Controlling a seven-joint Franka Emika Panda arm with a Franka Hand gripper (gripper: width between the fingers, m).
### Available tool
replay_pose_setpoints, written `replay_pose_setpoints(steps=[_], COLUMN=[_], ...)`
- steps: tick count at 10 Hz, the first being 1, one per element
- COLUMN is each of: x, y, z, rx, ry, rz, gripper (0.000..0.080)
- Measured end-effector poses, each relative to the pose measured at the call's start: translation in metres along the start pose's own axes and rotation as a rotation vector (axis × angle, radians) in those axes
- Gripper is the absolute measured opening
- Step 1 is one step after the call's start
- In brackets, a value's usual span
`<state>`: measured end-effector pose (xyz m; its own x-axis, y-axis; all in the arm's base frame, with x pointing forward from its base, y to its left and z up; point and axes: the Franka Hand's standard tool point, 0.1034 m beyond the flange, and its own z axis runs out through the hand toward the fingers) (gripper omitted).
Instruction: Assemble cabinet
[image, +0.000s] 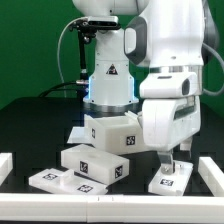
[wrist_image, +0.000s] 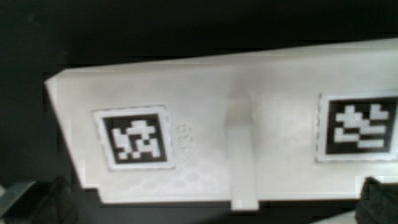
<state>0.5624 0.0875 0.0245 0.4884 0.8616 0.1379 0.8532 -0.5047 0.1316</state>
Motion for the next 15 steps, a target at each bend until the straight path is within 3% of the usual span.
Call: replay_pose_setpoints(steps=[1,4,5,6,7,8,9,10,13,14,15], x=[-0.003,-0.006,-0.006,-0.006,-0.006,-0.006,-0.005,-0.005,-0.011,-0.009,-0.011], y=[0.001,0.002,0.002,0.002,0.002,0.002,0.001,-0.006,-0.029,-0.032,-0.025], z=[0.007,0.008,0.008,0.008,0.008,0.008,0.006,-0.005,-0.04,-0.047,-0.048], rx=[-0.005,-0.003,-0.003,-0.003,-0.003,-0.003,-0.003,-0.001,0.025,0.016,-0.002], ry=[0.009,0.007,0.007,0.007,0.007,0.007,0.007,0.006,-0.027,-0.016,0.002], rz=[0.007,0.013,0.014,0.014,0.014,0.014,0.008,0.003,0.004,-0.005,0.005], gripper=[0.0797,0.0775,0.0603,0.0603,0.0402,0.0266,0.0266,0.0088,0.0062,0.0062,0.0062])
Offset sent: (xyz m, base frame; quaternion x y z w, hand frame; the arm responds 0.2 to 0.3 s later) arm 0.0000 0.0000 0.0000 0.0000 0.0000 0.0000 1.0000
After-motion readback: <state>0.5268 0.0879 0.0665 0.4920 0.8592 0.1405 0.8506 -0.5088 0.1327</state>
